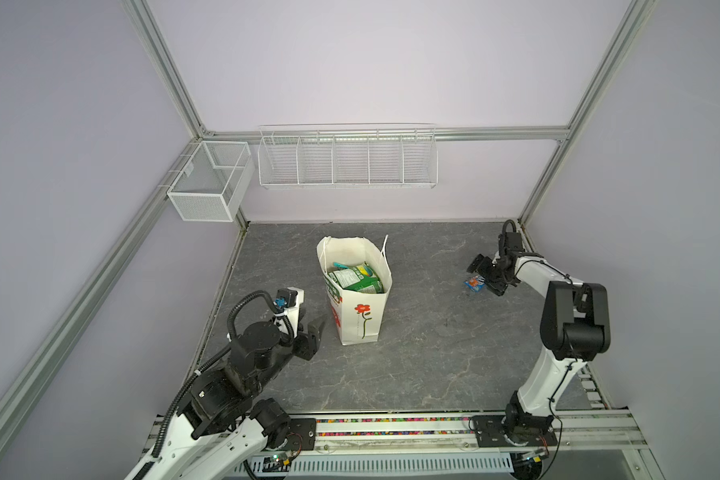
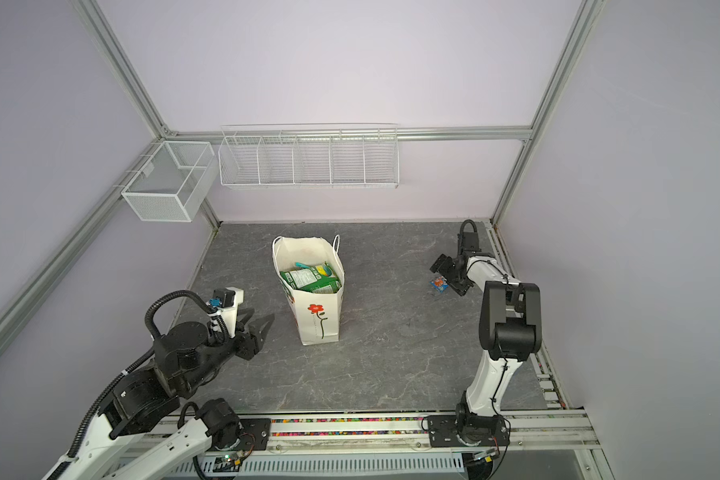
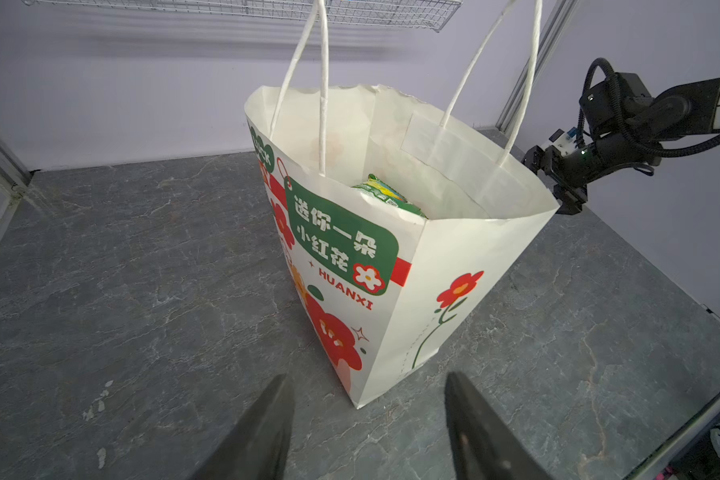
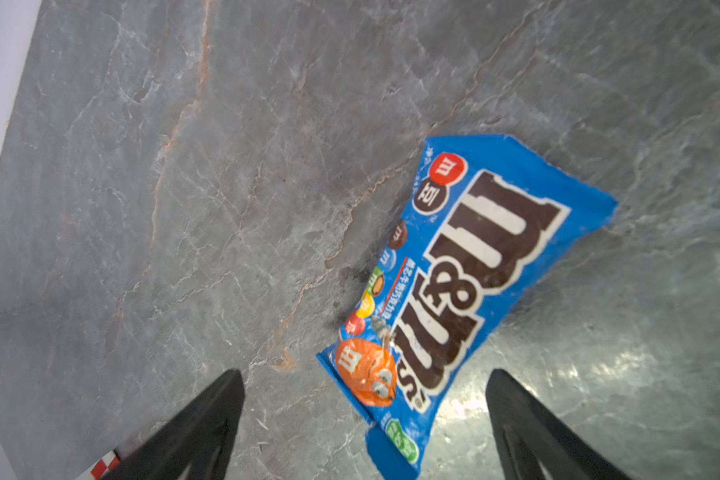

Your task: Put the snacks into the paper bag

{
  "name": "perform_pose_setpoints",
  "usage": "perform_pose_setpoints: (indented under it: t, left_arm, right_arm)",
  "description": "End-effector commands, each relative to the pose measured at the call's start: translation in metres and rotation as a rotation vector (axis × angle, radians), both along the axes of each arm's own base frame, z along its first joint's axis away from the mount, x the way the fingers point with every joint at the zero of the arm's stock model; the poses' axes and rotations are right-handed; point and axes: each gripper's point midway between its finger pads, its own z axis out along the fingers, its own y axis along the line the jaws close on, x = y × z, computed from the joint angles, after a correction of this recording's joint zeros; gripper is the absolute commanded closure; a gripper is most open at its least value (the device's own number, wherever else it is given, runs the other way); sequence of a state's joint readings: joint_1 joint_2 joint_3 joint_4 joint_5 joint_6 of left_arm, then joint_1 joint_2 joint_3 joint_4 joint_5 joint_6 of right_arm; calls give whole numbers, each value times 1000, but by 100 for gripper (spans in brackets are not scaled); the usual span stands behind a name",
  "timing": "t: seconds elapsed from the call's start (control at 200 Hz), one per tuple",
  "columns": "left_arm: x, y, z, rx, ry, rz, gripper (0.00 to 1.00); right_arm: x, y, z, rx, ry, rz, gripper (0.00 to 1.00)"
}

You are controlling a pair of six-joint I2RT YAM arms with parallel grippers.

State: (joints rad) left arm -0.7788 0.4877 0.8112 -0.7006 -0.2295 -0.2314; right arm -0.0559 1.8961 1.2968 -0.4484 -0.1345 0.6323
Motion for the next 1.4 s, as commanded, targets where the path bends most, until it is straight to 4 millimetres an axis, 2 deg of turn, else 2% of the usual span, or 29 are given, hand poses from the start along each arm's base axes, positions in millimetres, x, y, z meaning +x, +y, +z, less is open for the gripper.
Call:
perform_pose_setpoints:
  t: [0.0, 0.24, 0.31, 0.59, 0.675, 0.925, 1.04, 1.14, 1.275, 1.395]
  left_arm:
    - [-1, 1, -4, -6, 8, -2, 42]
    - [-1, 0, -4, -7, 11, -1, 41]
    - [-1, 0, -5, -7, 11, -2, 41]
    - [-2, 1, -5, -7, 13, 0, 42]
    - [-2, 1, -5, -9, 12, -1, 41]
    - [-2, 1, -4, -11, 10, -2, 41]
    - [-3, 1, -4, -13, 11, -5, 42]
    - [-3, 1, -4, -15, 9, -3, 41]
    - [-3, 1, -4, -17, 10, -5, 42]
    - [-3, 1, -4, -17, 9, -4, 41]
  right_arm:
    - [-1, -2, -6, -15, 39, -21, 7]
    - [0, -6, -16, -43, 79, -20, 12]
    - [0, -5, -19, -45, 87, -16, 17]
    - [-3, -4, -25, -62, 99, -3, 27]
    - [-3, -6, -25, -66, 99, -2, 35]
    - [-6, -3, -24, -62, 93, 1, 66]
    - [-7, -1, -21, -65, 88, 9, 69]
    - [-7, 0, -15, -69, 78, 14, 76]
    - [-7, 3, -6, -77, 61, 23, 78]
    - [-6, 5, 3, -81, 42, 28, 86]
